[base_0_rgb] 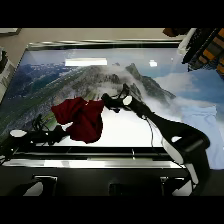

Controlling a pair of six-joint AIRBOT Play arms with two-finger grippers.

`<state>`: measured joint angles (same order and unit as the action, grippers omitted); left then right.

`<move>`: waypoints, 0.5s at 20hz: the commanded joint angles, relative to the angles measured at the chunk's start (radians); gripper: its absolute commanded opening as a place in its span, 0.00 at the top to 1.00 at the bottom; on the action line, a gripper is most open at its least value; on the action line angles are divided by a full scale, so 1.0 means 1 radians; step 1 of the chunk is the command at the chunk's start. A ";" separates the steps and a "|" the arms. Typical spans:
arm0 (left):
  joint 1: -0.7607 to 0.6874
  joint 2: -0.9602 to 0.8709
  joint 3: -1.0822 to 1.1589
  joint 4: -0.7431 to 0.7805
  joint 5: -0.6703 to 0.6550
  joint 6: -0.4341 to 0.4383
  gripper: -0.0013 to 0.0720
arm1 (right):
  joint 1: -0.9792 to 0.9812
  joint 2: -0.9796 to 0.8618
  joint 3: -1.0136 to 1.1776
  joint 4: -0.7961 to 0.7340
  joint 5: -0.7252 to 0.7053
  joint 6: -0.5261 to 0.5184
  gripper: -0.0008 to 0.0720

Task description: Fold the clothes and pants, and hang the long-sleeved shirts on hangers.

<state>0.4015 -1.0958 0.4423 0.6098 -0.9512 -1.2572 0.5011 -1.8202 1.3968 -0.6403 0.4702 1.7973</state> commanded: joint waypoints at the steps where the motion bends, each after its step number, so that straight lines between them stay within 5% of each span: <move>1: 0.046 0.021 0.196 0.074 -0.092 -0.058 0.97 | -0.095 0.172 0.002 -0.271 0.021 0.062 0.95; 10: 0.079 0.151 1.036 0.455 -0.205 -0.433 0.97 | -0.372 0.830 0.114 -0.710 0.166 0.085 0.95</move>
<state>0.4759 -0.9947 1.2392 0.9253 -1.1347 -1.5532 0.1917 -1.1786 1.4548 -1.1828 0.5743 1.8786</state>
